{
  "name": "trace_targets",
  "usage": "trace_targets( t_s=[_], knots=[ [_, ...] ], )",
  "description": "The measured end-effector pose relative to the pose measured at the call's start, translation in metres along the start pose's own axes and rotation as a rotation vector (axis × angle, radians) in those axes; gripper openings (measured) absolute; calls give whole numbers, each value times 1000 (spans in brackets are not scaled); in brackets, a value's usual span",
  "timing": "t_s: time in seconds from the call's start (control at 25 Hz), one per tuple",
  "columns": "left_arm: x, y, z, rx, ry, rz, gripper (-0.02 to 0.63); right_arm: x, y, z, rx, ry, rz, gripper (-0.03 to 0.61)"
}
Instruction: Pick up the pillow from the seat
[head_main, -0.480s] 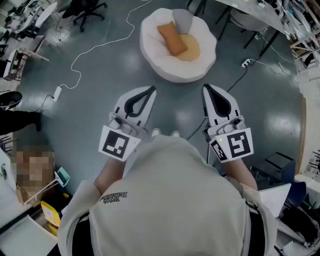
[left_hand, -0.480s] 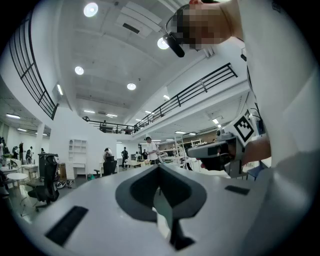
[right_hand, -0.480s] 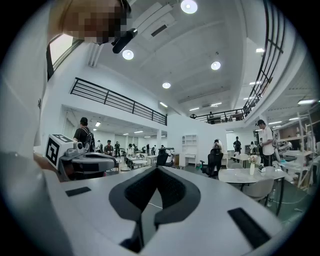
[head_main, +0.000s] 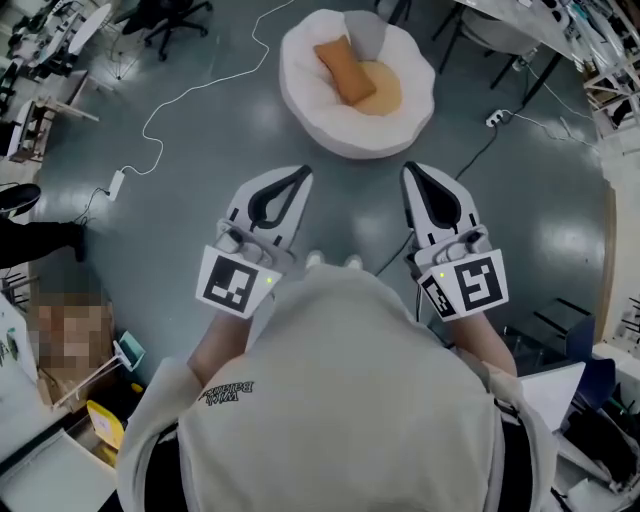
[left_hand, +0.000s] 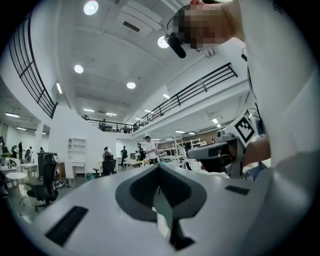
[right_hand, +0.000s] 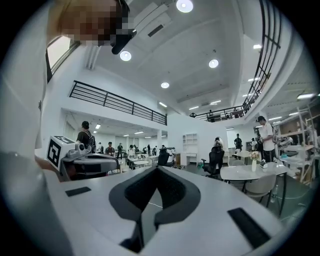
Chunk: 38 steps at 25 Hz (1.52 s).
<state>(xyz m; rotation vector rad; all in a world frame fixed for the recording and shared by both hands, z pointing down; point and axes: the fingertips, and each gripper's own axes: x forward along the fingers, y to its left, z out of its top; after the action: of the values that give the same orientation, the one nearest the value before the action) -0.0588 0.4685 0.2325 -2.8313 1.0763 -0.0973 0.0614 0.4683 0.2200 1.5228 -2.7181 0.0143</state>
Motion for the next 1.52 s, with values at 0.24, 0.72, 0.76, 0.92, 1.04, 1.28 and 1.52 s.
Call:
trace_targets(
  t_s=[0.24, 0.72, 0.76, 0.92, 1.04, 1.28, 1.52],
  knots=[
    [8, -2, 0, 8, 4, -1, 9, -7, -12, -3, 55, -13, -2, 9],
    [19, -20, 8, 40, -10, -5, 9, -24, -18, 3, 76, -76, 47, 9],
    [21, -22, 8, 44, -8, -4, 9, -26, -19, 3, 74, -78, 49, 9],
    [30, -34, 7, 41, -5, 0, 9, -35, -29, 0, 68, -71, 46, 9],
    [34, -40, 6, 12, -5, 6, 9, -37, -42, -1, 75, -70, 26, 9],
    [39, -51, 5, 23, 5, 14, 9, -46, -58, 2, 69, -84, 12, 9],
    [43, -63, 6, 44, 5, 19, 9, -59, -60, -2, 64, -96, 46, 9]
  ],
)
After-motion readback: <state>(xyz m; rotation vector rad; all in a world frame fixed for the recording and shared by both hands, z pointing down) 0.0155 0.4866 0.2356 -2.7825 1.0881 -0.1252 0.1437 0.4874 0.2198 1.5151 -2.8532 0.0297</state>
